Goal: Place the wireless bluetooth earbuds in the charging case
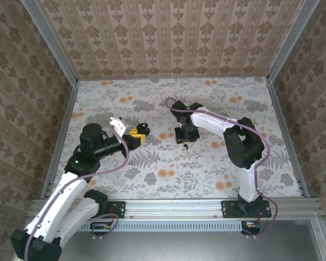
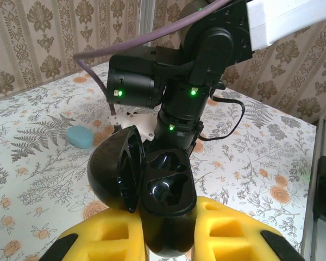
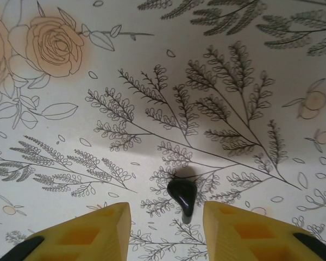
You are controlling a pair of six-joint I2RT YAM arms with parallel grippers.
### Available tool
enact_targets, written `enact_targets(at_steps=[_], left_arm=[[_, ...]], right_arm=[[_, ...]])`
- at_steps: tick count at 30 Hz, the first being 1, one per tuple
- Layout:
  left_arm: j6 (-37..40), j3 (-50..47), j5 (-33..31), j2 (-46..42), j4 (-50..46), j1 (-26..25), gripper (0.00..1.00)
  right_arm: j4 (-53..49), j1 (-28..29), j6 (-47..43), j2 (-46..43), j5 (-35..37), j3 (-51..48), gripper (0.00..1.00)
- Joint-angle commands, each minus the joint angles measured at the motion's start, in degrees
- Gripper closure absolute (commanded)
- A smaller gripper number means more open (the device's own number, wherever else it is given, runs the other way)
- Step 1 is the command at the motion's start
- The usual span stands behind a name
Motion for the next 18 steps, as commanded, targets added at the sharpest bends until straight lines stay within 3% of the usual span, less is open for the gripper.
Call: enact_targets(at_steps=[1, 18], left_arm=[[-0.8, -0.4, 1.2, 0.1, 1.7, 0.0, 1.00], [-0.6, -0.3, 1.3, 1.1, 2.6, -0.2, 1.00]], right_arm=[[-4.5, 0.7, -1.4, 2.1, 1.6, 2.2, 0.61], [-6.1, 1.3, -2.6, 5.4, 4.1, 3.7, 0.65]])
